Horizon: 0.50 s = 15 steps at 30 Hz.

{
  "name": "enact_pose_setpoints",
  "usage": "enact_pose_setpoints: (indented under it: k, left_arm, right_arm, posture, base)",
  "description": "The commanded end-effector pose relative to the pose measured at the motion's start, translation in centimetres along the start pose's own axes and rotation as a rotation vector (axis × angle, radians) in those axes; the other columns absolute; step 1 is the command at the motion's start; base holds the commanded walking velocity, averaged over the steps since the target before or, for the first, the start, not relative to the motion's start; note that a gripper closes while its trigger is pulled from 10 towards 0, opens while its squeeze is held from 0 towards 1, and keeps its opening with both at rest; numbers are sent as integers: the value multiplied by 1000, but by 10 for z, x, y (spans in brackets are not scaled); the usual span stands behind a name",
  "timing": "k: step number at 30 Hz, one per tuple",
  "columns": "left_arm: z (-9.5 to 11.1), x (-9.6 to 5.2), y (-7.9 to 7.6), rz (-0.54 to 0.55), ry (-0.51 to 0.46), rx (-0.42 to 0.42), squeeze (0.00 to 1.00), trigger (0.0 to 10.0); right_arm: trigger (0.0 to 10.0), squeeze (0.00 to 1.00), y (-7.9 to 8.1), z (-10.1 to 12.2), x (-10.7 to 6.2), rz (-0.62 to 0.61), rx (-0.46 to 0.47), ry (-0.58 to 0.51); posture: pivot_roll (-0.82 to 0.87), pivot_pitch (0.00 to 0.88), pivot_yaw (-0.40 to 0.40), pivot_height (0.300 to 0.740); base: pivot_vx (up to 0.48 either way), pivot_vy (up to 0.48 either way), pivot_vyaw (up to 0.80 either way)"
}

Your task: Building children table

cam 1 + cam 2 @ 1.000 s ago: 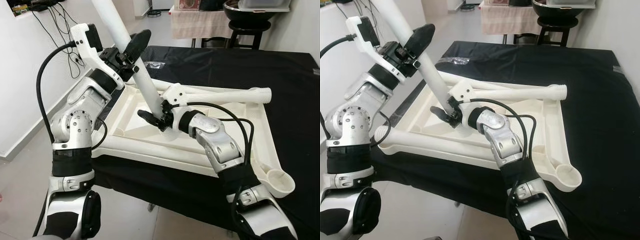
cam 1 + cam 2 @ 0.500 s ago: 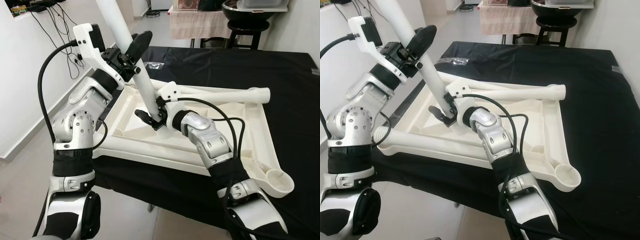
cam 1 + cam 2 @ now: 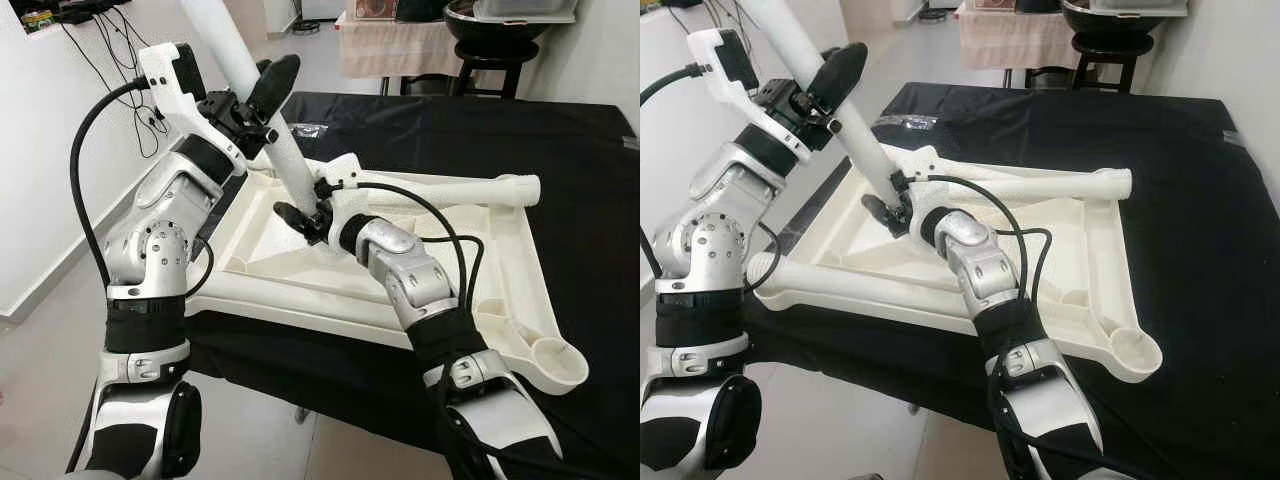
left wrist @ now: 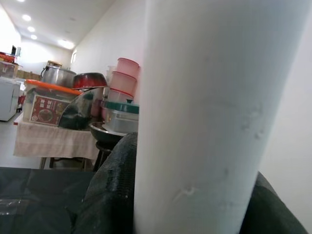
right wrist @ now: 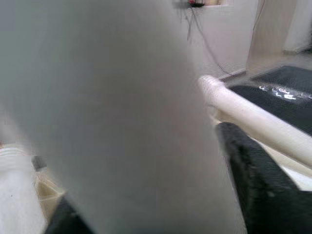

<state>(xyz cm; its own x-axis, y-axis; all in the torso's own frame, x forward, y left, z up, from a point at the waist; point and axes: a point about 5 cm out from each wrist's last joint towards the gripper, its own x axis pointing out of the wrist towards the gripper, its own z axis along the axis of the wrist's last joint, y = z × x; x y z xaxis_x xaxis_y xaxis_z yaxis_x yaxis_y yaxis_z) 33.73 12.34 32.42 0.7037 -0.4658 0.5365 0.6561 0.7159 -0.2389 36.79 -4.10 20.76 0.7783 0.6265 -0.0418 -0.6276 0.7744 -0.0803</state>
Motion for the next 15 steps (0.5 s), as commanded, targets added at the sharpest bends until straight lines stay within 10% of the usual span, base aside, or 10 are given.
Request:
enact_pose_setpoints:
  k: [1, 15]
  left_arm:
    - [-7, 8, -21, -111, 6, -77, 0, 0]
    - [-6, 9, -18, -90, -23, -140, 0, 0]
  right_arm:
    - [0, 0, 11, 19, 6, 47, -13, -89]
    - [0, 0, 11, 29, 3, 50, -188, -175]
  posture:
    - [37, 0, 28, 740]
    - [22, 0, 31, 740]
  base:
    - [0, 0, 0]
    - [0, 0, 0]
